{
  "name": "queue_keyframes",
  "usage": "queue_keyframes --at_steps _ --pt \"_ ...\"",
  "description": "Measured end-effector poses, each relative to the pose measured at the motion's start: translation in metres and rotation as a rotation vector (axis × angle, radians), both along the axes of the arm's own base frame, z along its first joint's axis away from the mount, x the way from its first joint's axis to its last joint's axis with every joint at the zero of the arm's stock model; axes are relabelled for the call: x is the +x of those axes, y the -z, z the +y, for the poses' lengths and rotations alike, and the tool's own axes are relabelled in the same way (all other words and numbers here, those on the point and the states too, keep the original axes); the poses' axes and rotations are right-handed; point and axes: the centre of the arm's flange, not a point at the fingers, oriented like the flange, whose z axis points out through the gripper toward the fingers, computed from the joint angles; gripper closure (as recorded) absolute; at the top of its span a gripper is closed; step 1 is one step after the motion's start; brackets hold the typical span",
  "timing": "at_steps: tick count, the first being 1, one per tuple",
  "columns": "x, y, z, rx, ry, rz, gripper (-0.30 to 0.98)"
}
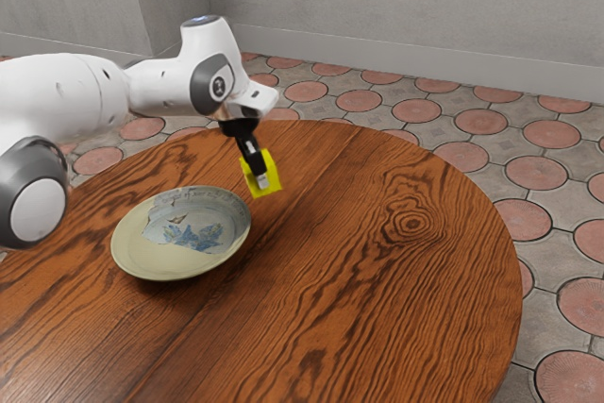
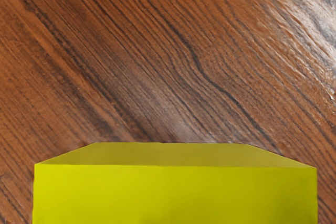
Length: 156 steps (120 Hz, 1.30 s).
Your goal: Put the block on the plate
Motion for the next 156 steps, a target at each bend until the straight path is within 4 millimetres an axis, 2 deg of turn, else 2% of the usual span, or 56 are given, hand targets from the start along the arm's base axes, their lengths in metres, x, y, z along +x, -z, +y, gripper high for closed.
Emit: queue_keyframes --at_steps 24,47,65,76,85,95,111,138,156 --pt "-0.047 -0.011 0.013 -0.008 -0.009 0.051 0.32" --pt "-0.096 -0.014 0.041 0.029 -0.015 0.112 0.31" --pt "-0.115 -0.01 0.058 0.081 -0.006 0.155 0.31" --pt "-0.12 0.001 0.073 0.107 -0.014 0.187 0.31" --pt "-0.117 0.022 0.081 0.122 -0.019 0.223 0.31" --pt "-0.115 0.042 0.084 0.132 -0.02 0.248 0.31" --pt "-0.113 0.054 0.084 0.135 -0.019 0.258 0.26" --pt "-0.112 0.053 0.083 0.127 -0.02 0.247 0.1" --pt "-0.112 0.029 0.078 0.115 -0.018 0.208 0.05"
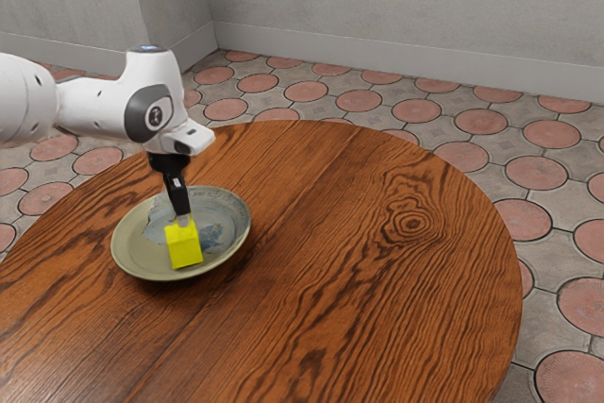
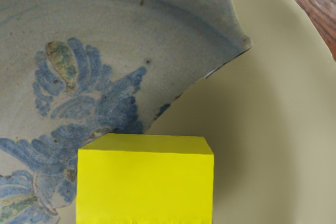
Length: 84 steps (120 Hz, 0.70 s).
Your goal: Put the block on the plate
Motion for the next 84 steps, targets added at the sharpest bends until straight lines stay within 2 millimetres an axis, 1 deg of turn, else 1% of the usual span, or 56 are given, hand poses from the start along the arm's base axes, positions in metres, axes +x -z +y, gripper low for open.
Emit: queue_keyframes --at_steps 12,18,24,31,41,44,53,58,63,70,84 --pt "-0.005 -0.027 -0.004 -0.029 -0.008 -0.021 0.03" --pt "-0.006 -0.048 -0.006 -0.04 -0.007 -0.036 0.02" --pt "-0.003 -0.073 -0.008 -0.046 -0.002 -0.057 0.02" --pt "0.001 -0.103 -0.019 -0.049 0.021 -0.08 0.01" --pt "0.0 -0.131 -0.036 -0.053 0.056 -0.093 0.01" --pt "-0.001 -0.139 -0.039 -0.055 0.062 -0.098 0.01" --pt "0.001 -0.174 -0.045 -0.053 0.078 -0.126 0.01" --pt "0.0 -0.187 -0.048 -0.053 0.086 -0.132 0.01" --pt "-0.002 -0.195 -0.051 -0.054 0.092 -0.131 0.0" --pt "-0.005 -0.2 -0.054 -0.057 0.099 -0.121 0.0" --pt "-0.008 -0.201 -0.059 -0.062 0.108 -0.099 0.0"
